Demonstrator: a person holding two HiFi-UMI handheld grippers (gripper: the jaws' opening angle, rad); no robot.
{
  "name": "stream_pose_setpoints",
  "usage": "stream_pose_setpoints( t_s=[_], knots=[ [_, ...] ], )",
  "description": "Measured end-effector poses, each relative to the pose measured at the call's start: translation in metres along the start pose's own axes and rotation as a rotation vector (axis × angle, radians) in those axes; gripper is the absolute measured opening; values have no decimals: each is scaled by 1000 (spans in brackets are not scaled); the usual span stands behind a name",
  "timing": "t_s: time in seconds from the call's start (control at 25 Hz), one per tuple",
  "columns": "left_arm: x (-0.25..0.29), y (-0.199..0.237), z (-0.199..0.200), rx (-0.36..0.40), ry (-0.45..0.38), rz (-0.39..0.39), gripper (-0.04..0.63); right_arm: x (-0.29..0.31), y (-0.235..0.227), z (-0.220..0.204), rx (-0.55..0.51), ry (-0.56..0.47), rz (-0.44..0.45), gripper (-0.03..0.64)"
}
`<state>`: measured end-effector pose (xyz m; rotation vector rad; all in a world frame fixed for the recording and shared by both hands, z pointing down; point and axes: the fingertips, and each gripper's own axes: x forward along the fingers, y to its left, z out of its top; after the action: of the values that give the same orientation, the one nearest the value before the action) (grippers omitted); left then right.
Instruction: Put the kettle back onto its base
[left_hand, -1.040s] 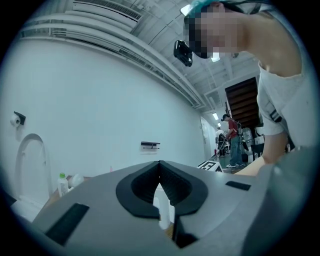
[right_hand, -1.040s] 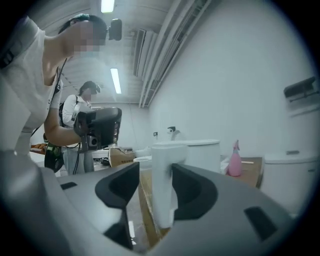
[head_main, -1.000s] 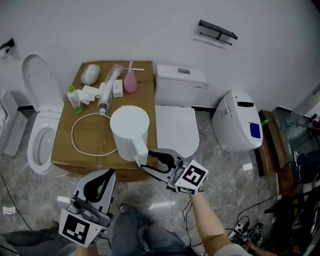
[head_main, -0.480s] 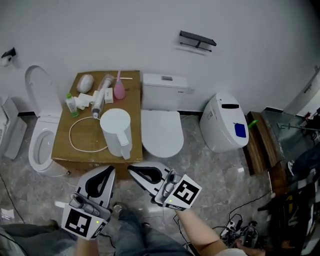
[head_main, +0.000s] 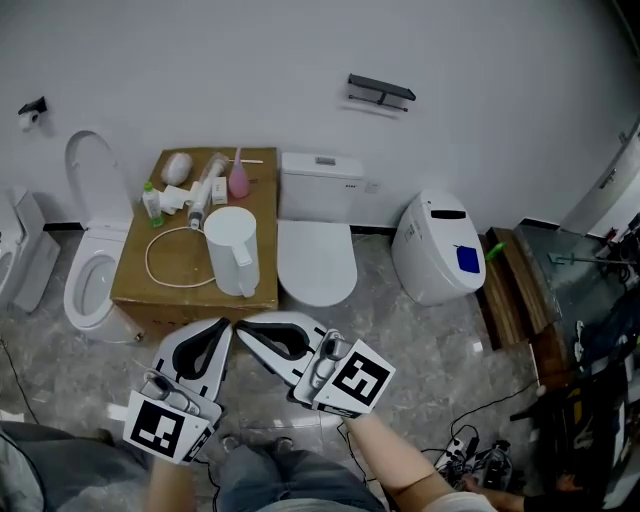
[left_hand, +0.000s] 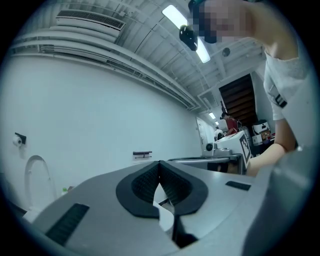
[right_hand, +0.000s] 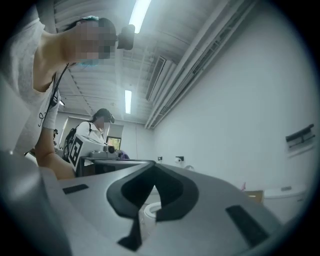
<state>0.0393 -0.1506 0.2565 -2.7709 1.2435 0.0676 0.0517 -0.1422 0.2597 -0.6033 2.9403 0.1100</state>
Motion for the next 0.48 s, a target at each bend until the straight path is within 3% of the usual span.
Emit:
stream_pose_setpoints(
  t_s=[0.48],
  knots=[
    [-48, -6, 10, -14, 13, -64, 2, 8, 46, 12, -13, 10, -99, 8]
  ],
)
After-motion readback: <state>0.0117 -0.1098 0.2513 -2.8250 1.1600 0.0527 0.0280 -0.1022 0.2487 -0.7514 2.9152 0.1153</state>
